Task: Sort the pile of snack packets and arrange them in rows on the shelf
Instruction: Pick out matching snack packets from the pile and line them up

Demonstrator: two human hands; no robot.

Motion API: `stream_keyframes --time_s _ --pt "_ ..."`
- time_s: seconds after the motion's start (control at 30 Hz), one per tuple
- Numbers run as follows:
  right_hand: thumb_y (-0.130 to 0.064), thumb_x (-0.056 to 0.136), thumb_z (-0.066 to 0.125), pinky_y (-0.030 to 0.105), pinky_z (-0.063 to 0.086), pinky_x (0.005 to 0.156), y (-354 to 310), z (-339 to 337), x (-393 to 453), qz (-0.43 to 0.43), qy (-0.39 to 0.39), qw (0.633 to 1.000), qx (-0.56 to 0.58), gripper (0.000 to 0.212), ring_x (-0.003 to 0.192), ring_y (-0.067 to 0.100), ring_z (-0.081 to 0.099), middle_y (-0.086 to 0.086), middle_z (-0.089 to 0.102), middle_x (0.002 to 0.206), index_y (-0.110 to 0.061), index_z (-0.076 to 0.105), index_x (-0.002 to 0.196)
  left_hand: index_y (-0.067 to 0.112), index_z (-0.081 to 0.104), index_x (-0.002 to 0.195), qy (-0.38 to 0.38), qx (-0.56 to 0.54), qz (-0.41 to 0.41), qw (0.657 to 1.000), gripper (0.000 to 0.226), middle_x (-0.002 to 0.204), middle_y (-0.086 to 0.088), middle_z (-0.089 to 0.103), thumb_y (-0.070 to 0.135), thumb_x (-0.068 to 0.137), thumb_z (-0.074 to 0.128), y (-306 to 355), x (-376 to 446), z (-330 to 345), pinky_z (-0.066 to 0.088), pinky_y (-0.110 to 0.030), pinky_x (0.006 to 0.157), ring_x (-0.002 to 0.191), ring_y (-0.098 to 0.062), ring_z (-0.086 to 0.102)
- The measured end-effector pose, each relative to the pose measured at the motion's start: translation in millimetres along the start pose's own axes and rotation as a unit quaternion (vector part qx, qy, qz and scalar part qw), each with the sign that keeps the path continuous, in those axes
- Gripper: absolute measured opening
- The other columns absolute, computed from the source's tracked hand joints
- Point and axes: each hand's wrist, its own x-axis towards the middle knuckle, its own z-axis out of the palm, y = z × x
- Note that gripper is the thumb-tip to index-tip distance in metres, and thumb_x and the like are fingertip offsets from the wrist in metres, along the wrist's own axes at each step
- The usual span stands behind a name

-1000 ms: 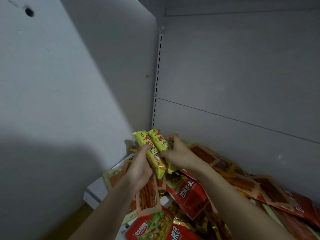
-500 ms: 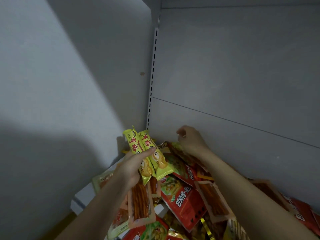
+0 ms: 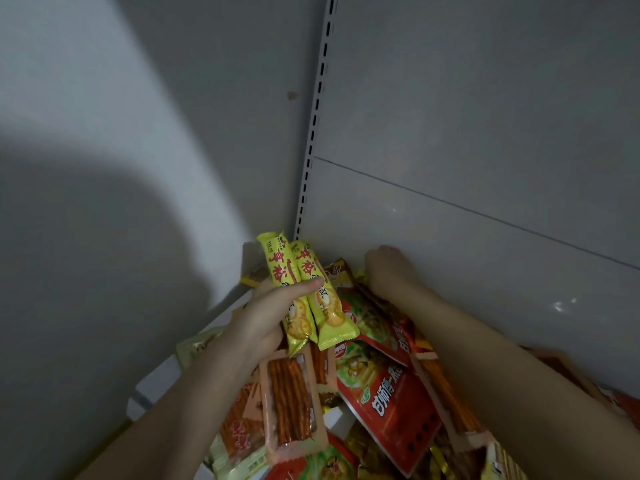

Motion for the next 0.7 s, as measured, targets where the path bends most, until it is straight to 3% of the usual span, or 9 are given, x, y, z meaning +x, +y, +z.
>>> stream_keyframes --time_s 0.13,0.23,0.33,0.43,0.53,0.63,0.7 --pt "-0.017 0.095 0.055 0.034 0.042 0.080 6.1 -16.5 -8.1 0.007 0.020 0.999 0.046 0.026 0.114 0.034 0.055 0.017 0.056 0.125 -0.007 0.049 0.118 0.010 0.069 0.116 -0.017 0.011 0.001 1.000 0.035 0.103 -0.009 0.078 0.013 0.082 0.079 7.6 1.4 3.4 0.058 -0.037 0.080 0.093 -0.024 0.075" --pt "-0.021 0.093 0.059 0.035 0.045 0.075 18.7 -42.9 -9.4 0.006 0.060 0.984 0.167 0.023 0.098 0.031 0.058 0.015 0.061 0.110 -0.008 0.050 0.110 0.010 0.071 0.109 -0.030 0.022 0.008 0.999 0.028 0.101 -0.010 0.078 0.012 0.083 0.079 18.9 3.0 12.4 0.058 -0.034 0.074 0.088 -0.023 0.076" --pt "-0.019 0.092 0.066 0.040 0.052 0.083 31.5 -70.9 -18.4 -0.010 0.114 0.923 0.367 0.020 0.094 0.024 0.063 0.004 0.062 0.100 -0.014 0.051 0.105 0.009 0.071 0.111 -0.055 0.027 0.010 0.998 0.029 0.102 -0.011 0.077 0.011 0.082 0.079 27.2 2.3 25.3 0.059 -0.036 0.078 0.091 -0.026 0.075" --pt "-0.019 0.097 0.062 0.033 0.053 0.088 42.8 -89.6 -38.1 -0.009 0.132 0.846 0.516 0.018 0.102 0.016 0.065 0.001 0.065 0.111 -0.018 0.053 0.112 0.009 0.071 0.109 -0.068 0.046 0.018 0.996 0.028 0.100 -0.011 0.078 0.012 0.082 0.079 28.6 -1.3 41.2 0.059 -0.038 0.083 0.091 -0.026 0.076" --pt "-0.024 0.098 0.060 0.035 0.057 0.083 55.6 -94.3 -60.9 0.005 0.127 0.799 0.588 0.020 0.095 0.017 0.068 0.008 0.066 0.115 -0.020 0.053 0.116 0.008 0.072 0.109 -0.079 0.064 0.025 0.994 0.031 0.098 -0.010 0.078 0.013 0.080 0.081 26.1 -9.2 60.0 0.056 -0.044 0.093 0.094 -0.028 0.075" --pt "-0.031 0.096 0.064 0.046 0.057 0.086 69.3 -86.6 -87.4 0.061 0.108 0.773 0.622 0.033 0.097 0.029 0.070 0.015 0.066 0.115 -0.017 0.053 0.123 0.007 0.071 0.111 -0.100 0.076 0.025 0.992 0.031 0.099 -0.010 0.078 0.013 0.081 0.080 20.7 -24.4 79.8 0.059 -0.039 0.086 0.092 -0.026 0.075" --pt "-0.031 0.096 0.063 0.045 0.057 0.085 79.2 -79.6 -109.4 0.087 0.089 0.753 0.647 0.034 0.100 0.034 0.070 0.019 0.068 0.111 -0.010 0.056 0.122 0.005 0.071 0.112 -0.116 0.077 0.023 0.990 0.034 0.099 -0.012 0.078 0.012 0.080 0.081 15.1 -38.3 94.8 0.060 -0.040 0.084 0.092 -0.027 0.075"
